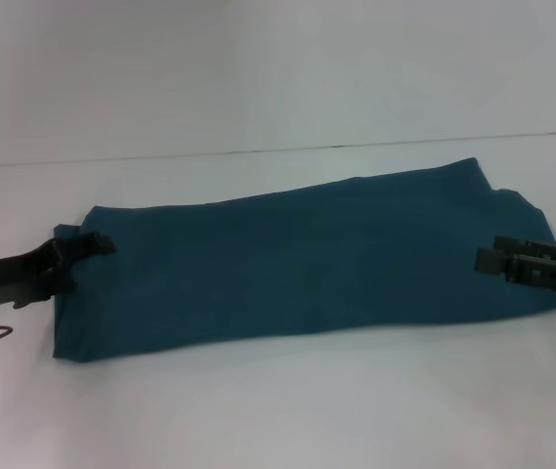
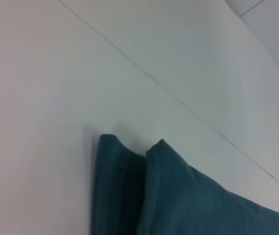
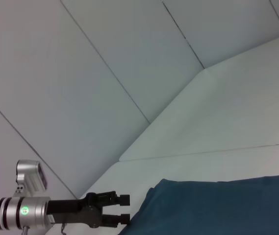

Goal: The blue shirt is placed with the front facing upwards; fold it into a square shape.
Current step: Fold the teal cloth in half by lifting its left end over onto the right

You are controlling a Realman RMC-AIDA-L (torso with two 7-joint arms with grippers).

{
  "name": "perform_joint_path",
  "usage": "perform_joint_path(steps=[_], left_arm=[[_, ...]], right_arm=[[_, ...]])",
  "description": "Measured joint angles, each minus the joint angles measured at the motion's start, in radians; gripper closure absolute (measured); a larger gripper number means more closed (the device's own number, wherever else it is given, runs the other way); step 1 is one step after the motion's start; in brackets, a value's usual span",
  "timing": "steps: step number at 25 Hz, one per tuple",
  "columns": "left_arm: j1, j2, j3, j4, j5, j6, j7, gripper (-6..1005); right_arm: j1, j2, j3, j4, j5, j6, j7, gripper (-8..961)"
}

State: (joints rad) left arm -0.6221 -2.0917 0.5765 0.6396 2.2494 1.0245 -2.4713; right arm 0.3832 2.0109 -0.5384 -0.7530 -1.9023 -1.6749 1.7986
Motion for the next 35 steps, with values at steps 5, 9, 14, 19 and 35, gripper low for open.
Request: perform_joint_path(steps=[5,9,14,19,35], left_arm=[[0.002,-0.002,0.003,-0.012,0.002,-0.012,0.009,96],[0.003,-0.002,0.003,-0.031,0.005,-0.033,0.028,96],[0.002,-0.002,0.003,-0.047,0.006,-0.032,0.045,96],[0.003,-0.002,0.000,-0.026,0.001,-0.004,0.044,96],[-0.027,0.042,0.024,0.046,0.132,0.054,-0.247,97]], right_arm=[[0.000,0.001,0.000,0.001,-0.003,0.000,0.001,39],[-0.003,0.002,0.001,0.001,-0.003,0.000,0.003,40],[-0.008,0.002,0.009,0.007,-0.002,0.000,0.005,40],[-0.005,0.000,0.018,0.024,-0.002,0.000,0.004,40],[-0.001,-0.003,0.020,0.025,-0.004,-0.003,0.006,41]])
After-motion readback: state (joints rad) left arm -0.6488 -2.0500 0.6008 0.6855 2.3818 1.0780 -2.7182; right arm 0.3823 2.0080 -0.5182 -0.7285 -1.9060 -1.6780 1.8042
